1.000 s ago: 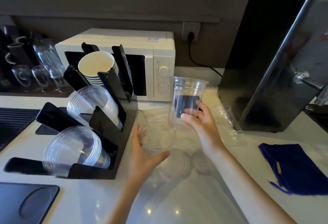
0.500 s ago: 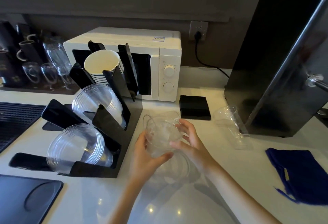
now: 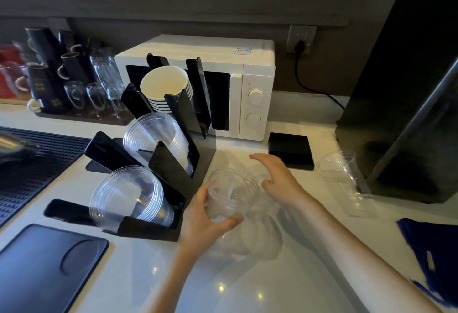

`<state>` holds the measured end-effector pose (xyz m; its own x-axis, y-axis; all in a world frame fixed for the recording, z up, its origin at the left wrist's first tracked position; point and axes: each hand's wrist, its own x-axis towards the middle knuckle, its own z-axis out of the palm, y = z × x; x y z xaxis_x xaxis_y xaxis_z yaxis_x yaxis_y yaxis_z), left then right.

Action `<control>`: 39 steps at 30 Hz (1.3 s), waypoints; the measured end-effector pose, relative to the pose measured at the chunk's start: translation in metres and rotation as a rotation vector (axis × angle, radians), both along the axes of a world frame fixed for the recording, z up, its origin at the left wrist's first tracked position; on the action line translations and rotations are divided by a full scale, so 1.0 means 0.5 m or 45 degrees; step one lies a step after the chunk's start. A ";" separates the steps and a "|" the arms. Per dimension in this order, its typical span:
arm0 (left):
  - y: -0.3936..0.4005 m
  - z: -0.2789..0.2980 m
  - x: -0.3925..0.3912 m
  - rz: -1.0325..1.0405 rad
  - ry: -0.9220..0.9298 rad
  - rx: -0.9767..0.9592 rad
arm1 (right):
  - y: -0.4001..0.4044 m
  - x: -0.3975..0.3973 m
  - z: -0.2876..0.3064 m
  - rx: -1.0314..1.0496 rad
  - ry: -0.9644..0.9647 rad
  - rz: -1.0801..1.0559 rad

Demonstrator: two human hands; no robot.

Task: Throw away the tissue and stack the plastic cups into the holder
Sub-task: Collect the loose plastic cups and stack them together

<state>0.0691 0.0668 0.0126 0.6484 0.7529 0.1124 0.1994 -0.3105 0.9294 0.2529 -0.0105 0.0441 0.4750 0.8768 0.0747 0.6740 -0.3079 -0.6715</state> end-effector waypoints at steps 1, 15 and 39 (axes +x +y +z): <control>0.001 -0.002 -0.003 0.011 -0.006 -0.006 | 0.007 0.007 -0.009 -0.110 -0.092 0.074; 0.010 0.004 -0.006 0.000 0.042 -0.024 | 0.016 0.029 0.014 0.360 0.255 -0.289; -0.012 0.055 0.065 -0.166 0.205 0.130 | -0.083 -0.060 -0.004 0.157 0.740 -0.175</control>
